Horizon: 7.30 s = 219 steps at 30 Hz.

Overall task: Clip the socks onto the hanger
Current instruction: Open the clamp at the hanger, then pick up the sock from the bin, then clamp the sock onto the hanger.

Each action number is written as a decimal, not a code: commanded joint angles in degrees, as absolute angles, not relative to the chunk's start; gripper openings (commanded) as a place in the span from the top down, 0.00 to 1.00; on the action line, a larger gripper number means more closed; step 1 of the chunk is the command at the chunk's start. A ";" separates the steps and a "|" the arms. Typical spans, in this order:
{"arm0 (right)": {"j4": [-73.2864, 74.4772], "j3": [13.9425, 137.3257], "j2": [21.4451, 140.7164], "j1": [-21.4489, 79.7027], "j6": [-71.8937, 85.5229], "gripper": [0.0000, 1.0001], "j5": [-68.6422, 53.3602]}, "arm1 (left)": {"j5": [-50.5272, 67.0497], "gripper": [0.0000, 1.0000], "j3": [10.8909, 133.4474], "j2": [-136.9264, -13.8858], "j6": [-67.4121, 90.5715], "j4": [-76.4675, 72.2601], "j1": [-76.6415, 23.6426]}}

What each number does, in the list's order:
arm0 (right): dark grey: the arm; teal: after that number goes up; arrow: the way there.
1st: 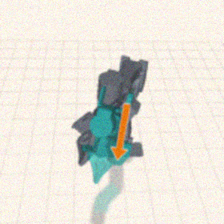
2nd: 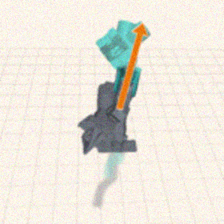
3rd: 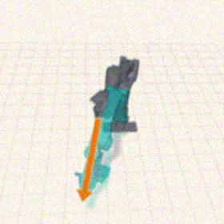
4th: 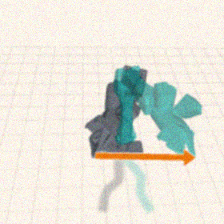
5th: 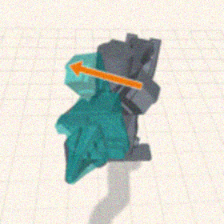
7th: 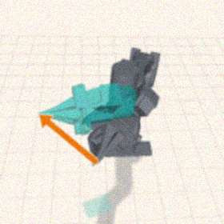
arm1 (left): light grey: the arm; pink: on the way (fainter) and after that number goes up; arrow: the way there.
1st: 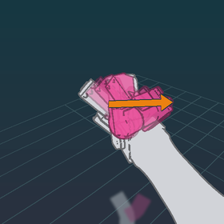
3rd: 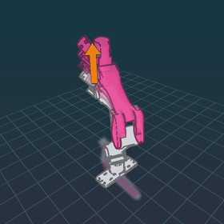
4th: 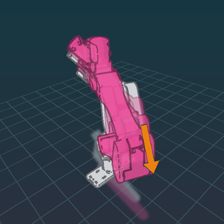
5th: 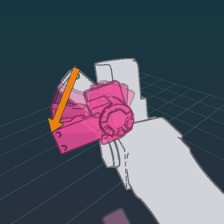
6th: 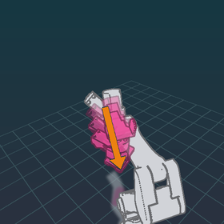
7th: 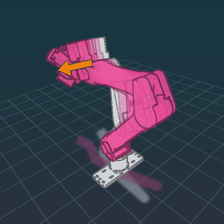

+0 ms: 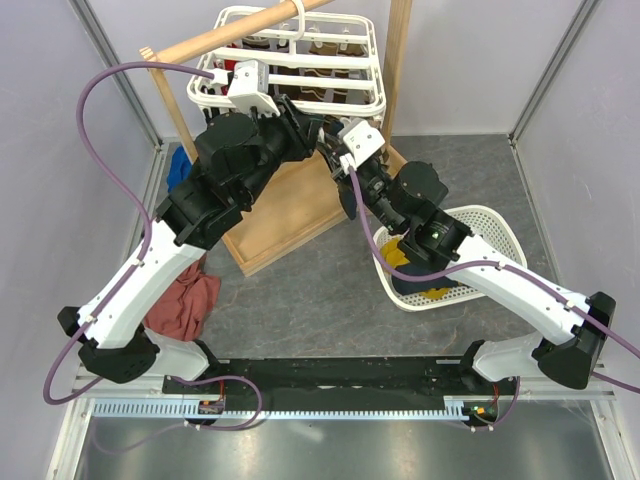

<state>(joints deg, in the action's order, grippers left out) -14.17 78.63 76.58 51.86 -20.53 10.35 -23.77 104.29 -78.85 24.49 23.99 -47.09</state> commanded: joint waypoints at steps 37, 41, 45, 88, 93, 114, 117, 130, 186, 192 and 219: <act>41.47 76.04 63.55 50.11 13.88 0.09 30.32 | -26.63 0.98 102.48 -82.35 0.79 24.35 -47.02; 44.64 71.03 61.09 43.09 18.53 0.08 28.92 | -26.46 0.98 101.52 -81.74 0.26 23.56 -47.02; 45.35 65.75 60.21 32.64 21.70 0.07 25.24 | -25.41 0.98 100.64 -81.04 0.17 22.59 -47.02; 13.10 31.47 77.26 -4.13 61.00 0.67 13.98 | -21.97 0.98 93.60 -77.43 -1.49 17.49 -47.02; 13.97 31.55 72.88 -4.83 58.89 0.87 13.45 | -21.45 0.98 93.69 -75.59 -1.23 16.70 -47.02; 24.88 52.11 57.05 5.18 20.67 1.00 7.39 | -21.00 0.98 95.88 -74.00 -1.94 16.96 -47.02; 23.03 53.26 54.50 8.26 14.43 1.00 4.49 | -20.66 0.98 97.11 -74.88 -0.53 19.15 -47.02; 16.00 54.14 45.71 14.67 -1.32 1.00 -20.45 | -18.02 0.98 100.55 -77.61 4.04 23.73 -46.93; -14.06 71.02 74.09 35.95 -22.94 1.00 -23.73 | -11.69 0.98 102.92 -76.99 6.68 28.48 -47.02; -14.24 71.45 74.09 35.95 -22.59 1.00 -24.69 | -10.64 0.98 102.92 -76.99 5.45 28.65 -47.02; -16.79 73.39 72.69 35.95 -20.66 1.00 -24.96 | -12.04 0.98 103.89 -77.78 2.64 32.52 -47.02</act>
